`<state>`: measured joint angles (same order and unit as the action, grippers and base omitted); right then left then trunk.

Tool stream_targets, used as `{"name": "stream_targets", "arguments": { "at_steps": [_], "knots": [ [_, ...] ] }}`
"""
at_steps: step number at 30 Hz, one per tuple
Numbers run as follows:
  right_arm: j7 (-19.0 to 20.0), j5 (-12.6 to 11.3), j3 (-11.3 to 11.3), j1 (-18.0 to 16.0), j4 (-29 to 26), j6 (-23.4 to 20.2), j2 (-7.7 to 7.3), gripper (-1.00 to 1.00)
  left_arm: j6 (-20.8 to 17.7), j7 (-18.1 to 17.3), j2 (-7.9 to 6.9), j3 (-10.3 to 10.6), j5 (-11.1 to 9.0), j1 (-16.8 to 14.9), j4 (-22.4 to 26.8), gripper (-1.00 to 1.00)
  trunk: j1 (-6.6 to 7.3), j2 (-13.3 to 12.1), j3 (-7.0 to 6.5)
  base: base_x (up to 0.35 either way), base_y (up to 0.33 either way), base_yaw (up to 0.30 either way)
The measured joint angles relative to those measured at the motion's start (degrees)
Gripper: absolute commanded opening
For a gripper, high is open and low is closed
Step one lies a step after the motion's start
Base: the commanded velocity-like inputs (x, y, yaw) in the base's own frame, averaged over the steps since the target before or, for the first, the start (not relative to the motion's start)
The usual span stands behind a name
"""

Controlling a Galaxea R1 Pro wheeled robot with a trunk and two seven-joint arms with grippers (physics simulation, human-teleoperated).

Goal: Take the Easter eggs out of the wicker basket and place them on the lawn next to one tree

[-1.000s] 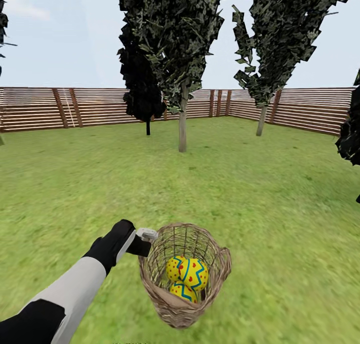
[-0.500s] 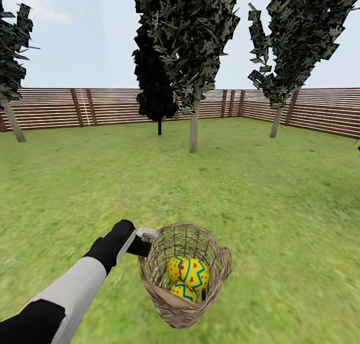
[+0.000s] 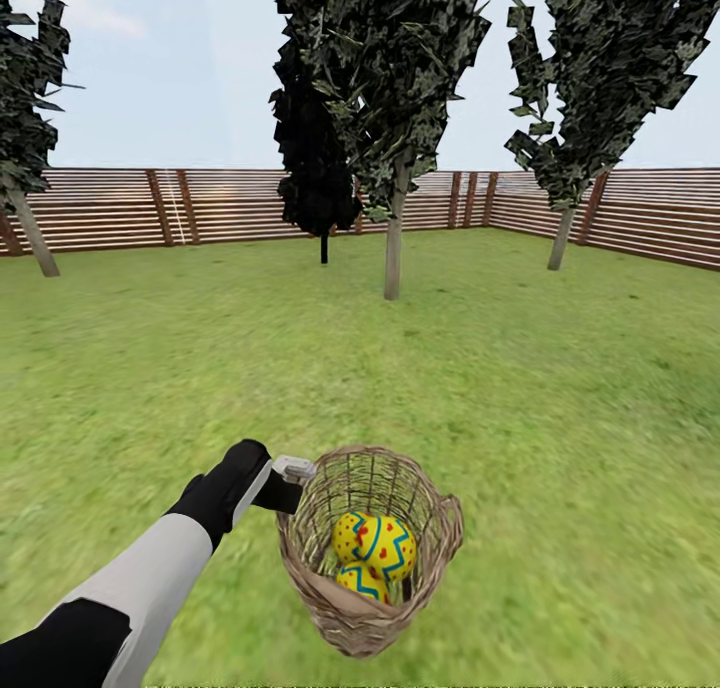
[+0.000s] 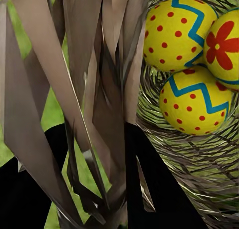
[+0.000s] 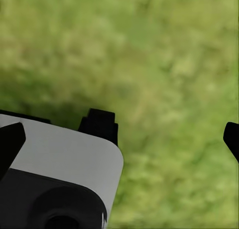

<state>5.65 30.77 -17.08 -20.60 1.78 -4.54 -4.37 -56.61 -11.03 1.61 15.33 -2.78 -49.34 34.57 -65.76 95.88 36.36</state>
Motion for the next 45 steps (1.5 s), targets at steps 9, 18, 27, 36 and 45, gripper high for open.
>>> {"name": "stream_targets", "arguments": {
  "at_steps": [9,18,27,36,45],
  "knots": [
    [0.1,0.2,0.1,0.8,-0.1,0.0,0.00,1.00,0.1,-0.1,0.05,0.0,0.4,0.0,0.0,-1.00,0.00,0.0,0.79,0.000,0.000,-0.090],
    [0.1,0.2,0.1,0.9,-0.1,0.0,0.02,1.00,0.0,-0.1,0.04,0.0,0.0,0.0,0.0,-1.00,0.00,0.0,1.38,0.000,0.000,-0.221],
    [0.1,0.2,0.0,0.9,-0.1,0.1,0.00,1.00,0.1,-0.1,0.02,0.0,0.3,0.0,0.0,-1.00,0.00,0.0,2.16,0.000,0.000,-0.029],
    [0.1,0.2,0.0,1.2,-0.1,0.1,0.05,1.00,0.2,-0.1,0.09,0.0,0.1,0.0,-0.1,-1.00,0.00,0.0,3.00,0.000,0.000,0.000],
    [0.1,0.2,0.1,1.2,-0.1,0.1,0.08,1.00,0.2,-0.1,0.09,0.0,0.0,0.0,-0.1,-1.00,0.00,0.0,3.84,0.000,0.000,0.000]
  ]
}}
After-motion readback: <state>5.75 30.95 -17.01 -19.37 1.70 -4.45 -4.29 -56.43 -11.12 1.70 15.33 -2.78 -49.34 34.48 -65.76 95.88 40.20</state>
